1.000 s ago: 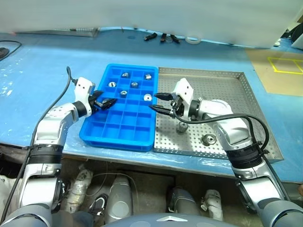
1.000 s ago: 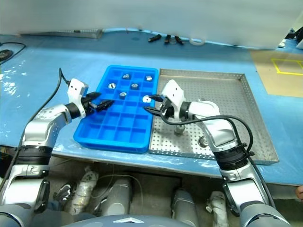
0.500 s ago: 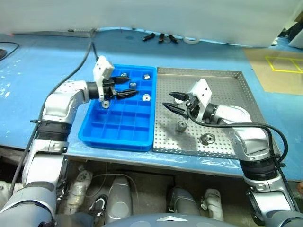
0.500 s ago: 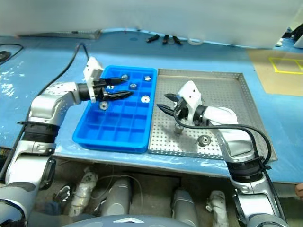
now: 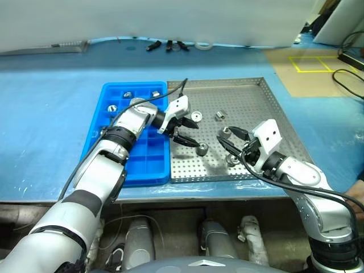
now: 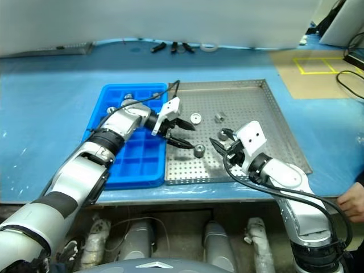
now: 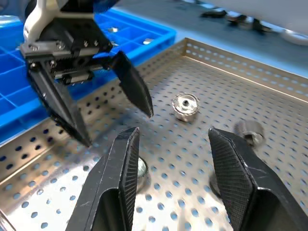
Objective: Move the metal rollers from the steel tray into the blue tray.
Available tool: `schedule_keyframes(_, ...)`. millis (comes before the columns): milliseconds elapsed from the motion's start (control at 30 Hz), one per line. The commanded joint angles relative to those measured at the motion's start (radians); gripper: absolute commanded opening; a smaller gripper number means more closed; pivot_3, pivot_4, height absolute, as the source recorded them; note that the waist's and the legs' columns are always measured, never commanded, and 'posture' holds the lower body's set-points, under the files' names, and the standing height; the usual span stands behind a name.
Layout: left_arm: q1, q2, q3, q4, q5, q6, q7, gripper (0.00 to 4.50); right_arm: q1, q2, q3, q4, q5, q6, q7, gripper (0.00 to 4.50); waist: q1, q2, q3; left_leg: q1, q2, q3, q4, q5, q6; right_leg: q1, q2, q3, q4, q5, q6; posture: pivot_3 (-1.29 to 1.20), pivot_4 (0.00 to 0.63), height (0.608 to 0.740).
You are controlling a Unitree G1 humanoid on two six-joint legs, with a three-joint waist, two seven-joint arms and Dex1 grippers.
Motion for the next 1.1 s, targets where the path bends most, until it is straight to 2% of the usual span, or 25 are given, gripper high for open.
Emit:
schedule_keyframes(33,-0.038,-0.020,-0.012,0.082,0.062,-0.084,-0.005,4.12,0.042,0.013,-0.032,-0.066,0.003,-0.019,-0.034,2.37,-0.012,0.000,0.000,0.002,0.000,0.001,0.000,0.000,0.001,0.002,0.000,0.001,-0.001,0.000,0.000,-0.48,0.150,0.740)
schedule_keyframes(400,-0.034,-0.109,-0.027,0.229,0.229,-0.154,0.154,4.12,0.150,0.015,-0.014,-0.125,-0.001,-0.036,-0.068,2.37,-0.041,0.001,0.000,0.008,-0.001,0.003,0.000,-0.008,0.014,0.014,-0.001,0.003,-0.013,0.001,0.001,-0.51,0.150,0.740)
schedule_keyframes(633,-0.019,-0.137,-0.016,0.241,0.257,-0.162,0.166,4.12,0.163,0.008,-0.009,-0.105,-0.004,-0.061,-0.061,2.37,-0.045,0.001,-0.001,0.010,-0.001,0.004,0.001,-0.010,0.016,0.016,-0.002,0.003,-0.014,0.001,0.001,-0.51,0.150,0.740)
schedule_keyframes(733,-0.013,-0.139,-0.004,0.239,0.249,-0.149,0.118,3.52,0.169,0.008,-0.009,-0.096,-0.008,-0.071,-0.060,2.37,-0.047,0.001,-0.001,0.010,-0.001,0.004,0.001,-0.010,0.016,0.017,-0.003,0.003,-0.014,0.001,0.001,-0.51,0.150,0.740)
schedule_keyframes(867,-0.007,-0.129,-0.017,0.237,0.279,-0.148,0.145,2.23,0.150,0.010,-0.009,-0.102,-0.001,-0.062,-0.067,2.37,-0.051,0.001,-0.001,0.010,-0.001,0.004,0.001,-0.010,0.016,0.017,-0.002,0.003,-0.015,0.001,0.001,-0.51,0.150,0.740)
schedule_keyframes(933,-0.006,-0.124,-0.009,0.230,0.270,-0.150,0.103,2.23,0.134,0.012,-0.004,-0.111,0.004,-0.048,-0.074,2.37,-0.052,0.001,-0.001,0.010,-0.001,0.004,0.001,-0.010,0.016,0.017,-0.002,0.003,-0.015,0.001,0.001,-0.50,0.150,0.740)
schedule_keyframes(967,-0.007,-0.123,-0.004,0.228,0.265,-0.145,0.086,1.92,0.126,0.012,0.001,-0.118,0.005,-0.038,-0.078,2.37,-0.052,0.001,-0.001,0.010,-0.001,0.004,0.001,-0.010,0.016,0.017,-0.002,0.003,-0.015,0.001,0.001,-0.50,0.150,0.740)
schedule_keyframes(1000,-0.008,-0.120,-0.001,0.226,0.265,-0.145,0.081,1.81,0.116,0.012,0.006,-0.124,0.008,-0.027,-0.083,2.37,-0.052,0.001,-0.001,0.010,-0.001,0.004,0.001,-0.010,0.016,0.017,-0.002,0.003,-0.015,0.001,0.001,-0.50,0.150,0.740)
schedule_keyframes(1100,-0.014,-0.111,0.005,0.224,0.267,-0.137,0.079,1.80,0.092,0.011,0.009,-0.135,0.017,0.000,-0.088,2.37,-0.051,0.001,-0.001,0.010,-0.001,0.004,0.001,-0.010,0.016,0.017,-0.002,0.003,-0.015,0.001,0.001,-0.48,0.150,0.740)
